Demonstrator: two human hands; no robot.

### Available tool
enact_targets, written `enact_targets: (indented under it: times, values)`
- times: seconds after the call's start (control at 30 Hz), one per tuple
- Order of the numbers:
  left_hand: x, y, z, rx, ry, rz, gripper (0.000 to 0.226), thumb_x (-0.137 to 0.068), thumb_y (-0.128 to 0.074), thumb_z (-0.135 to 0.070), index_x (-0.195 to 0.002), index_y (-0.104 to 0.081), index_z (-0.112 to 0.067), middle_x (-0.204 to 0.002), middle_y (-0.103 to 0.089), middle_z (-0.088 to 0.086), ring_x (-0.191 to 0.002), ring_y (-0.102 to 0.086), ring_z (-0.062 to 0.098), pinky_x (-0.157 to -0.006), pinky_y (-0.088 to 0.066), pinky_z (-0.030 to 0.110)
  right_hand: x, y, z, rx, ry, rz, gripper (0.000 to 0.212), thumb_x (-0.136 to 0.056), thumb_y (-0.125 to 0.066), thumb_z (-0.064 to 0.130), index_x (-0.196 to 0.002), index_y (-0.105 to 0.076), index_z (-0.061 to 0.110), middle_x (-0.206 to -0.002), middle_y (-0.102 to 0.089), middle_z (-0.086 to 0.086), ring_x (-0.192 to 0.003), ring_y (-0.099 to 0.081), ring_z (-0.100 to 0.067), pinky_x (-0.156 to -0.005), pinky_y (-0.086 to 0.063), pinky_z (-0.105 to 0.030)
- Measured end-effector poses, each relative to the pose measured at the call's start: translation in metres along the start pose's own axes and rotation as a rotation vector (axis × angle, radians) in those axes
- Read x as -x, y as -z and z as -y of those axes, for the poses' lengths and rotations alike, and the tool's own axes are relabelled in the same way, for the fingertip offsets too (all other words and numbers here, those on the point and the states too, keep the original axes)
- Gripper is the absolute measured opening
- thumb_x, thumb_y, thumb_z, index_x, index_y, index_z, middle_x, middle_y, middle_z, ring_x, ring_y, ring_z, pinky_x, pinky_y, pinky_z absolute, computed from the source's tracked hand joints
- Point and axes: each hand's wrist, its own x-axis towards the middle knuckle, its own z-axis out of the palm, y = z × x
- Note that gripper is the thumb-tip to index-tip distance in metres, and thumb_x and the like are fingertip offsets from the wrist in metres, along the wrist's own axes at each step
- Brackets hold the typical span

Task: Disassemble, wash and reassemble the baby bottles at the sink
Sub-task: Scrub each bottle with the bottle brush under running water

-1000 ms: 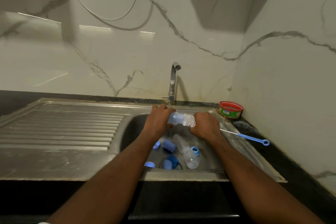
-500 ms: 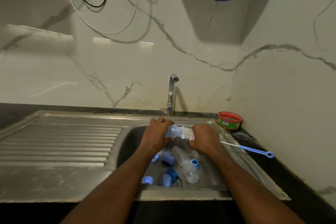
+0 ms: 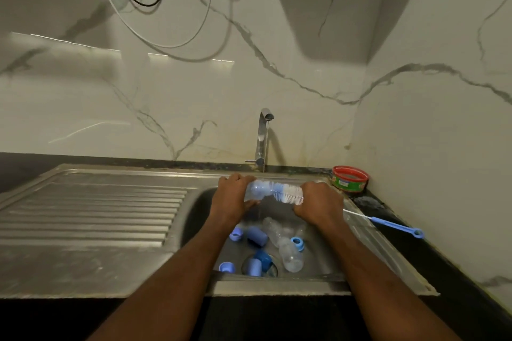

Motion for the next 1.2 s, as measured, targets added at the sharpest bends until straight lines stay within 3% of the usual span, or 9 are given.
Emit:
enact_targets:
  times: [0.13, 0.27, 0.4, 0.57, 0.73, 0.87, 1.0, 1.13, 1.2]
  values:
    - [0.007, 0.006, -0.008, -0.049, -0.164, 0.037, 0.064, -0.086, -0.076, -0.041, -0.144, -0.05, -0.033, -0.142, -0.05, -0.002, -0.13, -0.041, 0.025, -0.106, -0.041, 0.039, 0.012, -0.004, 0.015, -0.011, 0.07, 0.037, 0.045, -0.077, -0.074, 0.052, -0.115, -0.068, 0.027, -0.103, -0.07, 0.001, -0.091, -0.067, -0.019, -0.075, -0.054, -0.031]
    - [0.006, 0.013, 0.003, 0.001, -0.04, -0.091, 0.06, -0.087, -0.076, -0.038, -0.142, -0.052, -0.032, -0.142, -0.052, -0.003, -0.131, -0.043, 0.025, -0.105, -0.041, 0.036, 0.009, 0.006, 0.003, -0.007, -0.002, -0.021, 0.042, -0.076, -0.074, 0.046, -0.113, -0.069, 0.026, -0.104, -0.072, 0.0, -0.095, -0.068, -0.021, -0.078, -0.056, -0.032]
    - [0.006, 0.004, -0.015, -0.068, -0.208, 0.015, 0.064, -0.09, -0.072, -0.04, -0.147, -0.045, -0.033, -0.148, -0.046, -0.002, -0.133, -0.037, 0.024, -0.107, -0.035, 0.033, 0.01, 0.001, 0.013, 0.007, 0.048, 0.064, 0.041, -0.081, -0.073, 0.047, -0.116, -0.068, 0.027, -0.106, -0.07, 0.001, -0.094, -0.066, -0.017, -0.081, -0.055, -0.03]
    - [0.003, 0.0, -0.001, -0.01, 0.004, -0.034, 0.061, -0.09, -0.073, -0.038, -0.145, -0.047, -0.031, -0.145, -0.048, 0.0, -0.132, -0.041, 0.025, -0.106, -0.044, 0.04, 0.002, 0.007, -0.005, 0.007, -0.029, 0.005, 0.042, -0.076, -0.073, 0.046, -0.113, -0.068, 0.026, -0.104, -0.072, 0.001, -0.097, -0.068, -0.021, -0.073, -0.05, -0.029]
    - [0.001, -0.006, -0.007, -0.059, -0.198, 0.069, 0.063, -0.089, -0.073, -0.042, -0.146, -0.047, -0.028, -0.147, -0.048, 0.0, -0.131, -0.044, 0.022, -0.112, -0.033, 0.037, 0.01, -0.009, 0.014, 0.023, 0.077, 0.081, 0.039, -0.08, -0.074, 0.044, -0.112, -0.066, 0.024, -0.105, -0.069, -0.001, -0.093, -0.066, -0.02, -0.075, -0.054, -0.031]
    - [0.005, -0.002, 0.015, 0.105, -0.092, -0.094, 0.06, -0.084, -0.078, -0.043, -0.137, -0.056, -0.027, -0.134, -0.059, 0.0, -0.12, -0.054, 0.023, -0.103, -0.04, 0.034, 0.004, 0.001, 0.0, 0.005, -0.01, 0.01, 0.039, -0.078, -0.075, 0.045, -0.112, -0.068, 0.026, -0.103, -0.07, 0.0, -0.095, -0.067, -0.021, -0.077, -0.053, -0.032]
    - [0.007, -0.002, 0.002, 0.024, -0.296, -0.067, 0.059, -0.084, -0.077, -0.041, -0.138, -0.056, -0.027, -0.136, -0.059, -0.001, -0.12, -0.05, 0.023, -0.1, -0.038, 0.032, 0.008, -0.004, 0.012, -0.002, 0.063, 0.036, 0.043, -0.079, -0.075, 0.048, -0.117, -0.067, 0.028, -0.106, -0.069, 0.002, -0.095, -0.066, -0.017, -0.082, -0.054, -0.03]
    - [0.008, 0.0, 0.01, 0.094, -0.097, -0.132, 0.062, -0.085, -0.078, -0.038, -0.141, -0.054, -0.029, -0.139, -0.055, -0.003, -0.126, -0.046, 0.024, -0.101, -0.046, 0.04, 0.007, 0.007, -0.004, 0.001, 0.017, -0.045, 0.042, -0.077, -0.075, 0.046, -0.115, -0.068, 0.03, -0.104, -0.072, 0.001, -0.094, -0.068, -0.019, -0.077, -0.055, -0.032]
    - [0.007, -0.001, 0.005, 0.026, -0.119, -0.067, 0.063, -0.087, -0.077, -0.037, -0.144, -0.052, -0.028, -0.142, -0.053, -0.002, -0.127, -0.046, 0.026, -0.103, -0.043, 0.038, 0.007, 0.006, -0.007, 0.029, 0.027, -0.035, 0.042, -0.076, -0.075, 0.046, -0.114, -0.068, 0.029, -0.104, -0.072, 0.001, -0.095, -0.068, -0.02, -0.079, -0.056, -0.034]
